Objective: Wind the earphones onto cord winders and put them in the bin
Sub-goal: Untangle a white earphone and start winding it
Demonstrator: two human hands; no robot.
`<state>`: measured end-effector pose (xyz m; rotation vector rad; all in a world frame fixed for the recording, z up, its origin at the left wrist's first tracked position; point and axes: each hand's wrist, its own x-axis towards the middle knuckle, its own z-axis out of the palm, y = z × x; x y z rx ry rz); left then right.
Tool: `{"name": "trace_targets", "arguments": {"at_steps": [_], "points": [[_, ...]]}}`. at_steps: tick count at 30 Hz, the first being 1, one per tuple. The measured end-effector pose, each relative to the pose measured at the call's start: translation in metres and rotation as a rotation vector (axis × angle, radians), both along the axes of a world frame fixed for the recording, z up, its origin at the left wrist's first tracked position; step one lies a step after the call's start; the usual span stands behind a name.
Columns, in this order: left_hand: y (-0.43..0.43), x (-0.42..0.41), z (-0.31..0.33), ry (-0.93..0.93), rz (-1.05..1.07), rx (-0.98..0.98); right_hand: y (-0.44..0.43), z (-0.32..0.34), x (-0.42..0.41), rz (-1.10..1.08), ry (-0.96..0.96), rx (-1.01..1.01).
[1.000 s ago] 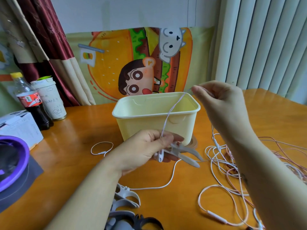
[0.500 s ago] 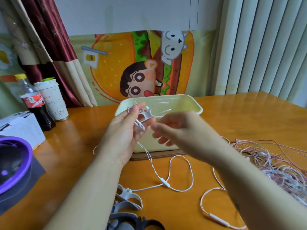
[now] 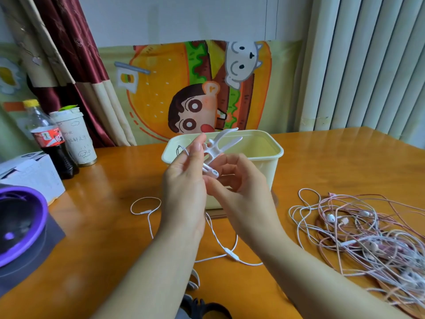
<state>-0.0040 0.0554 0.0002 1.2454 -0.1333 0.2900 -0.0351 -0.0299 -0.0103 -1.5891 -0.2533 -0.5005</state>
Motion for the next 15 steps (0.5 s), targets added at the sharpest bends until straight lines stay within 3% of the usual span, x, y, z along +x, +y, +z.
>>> {"name": "trace_targets", "arguments": {"at_steps": [4, 11, 15], "points": [[-0.001, -0.002, 0.002, 0.048, -0.03, -0.062, -0.003, -0.001, 0.003, -0.015, 0.006, 0.015], [0.002, -0.002, 0.006, 0.137, -0.297, -0.215, -0.021, 0.01, 0.011, 0.188, 0.194, 0.542], [0.004, 0.0, 0.002, 0.154, -0.299, -0.151, -0.023, 0.01, 0.012, 0.246, 0.275, 0.601]]}}
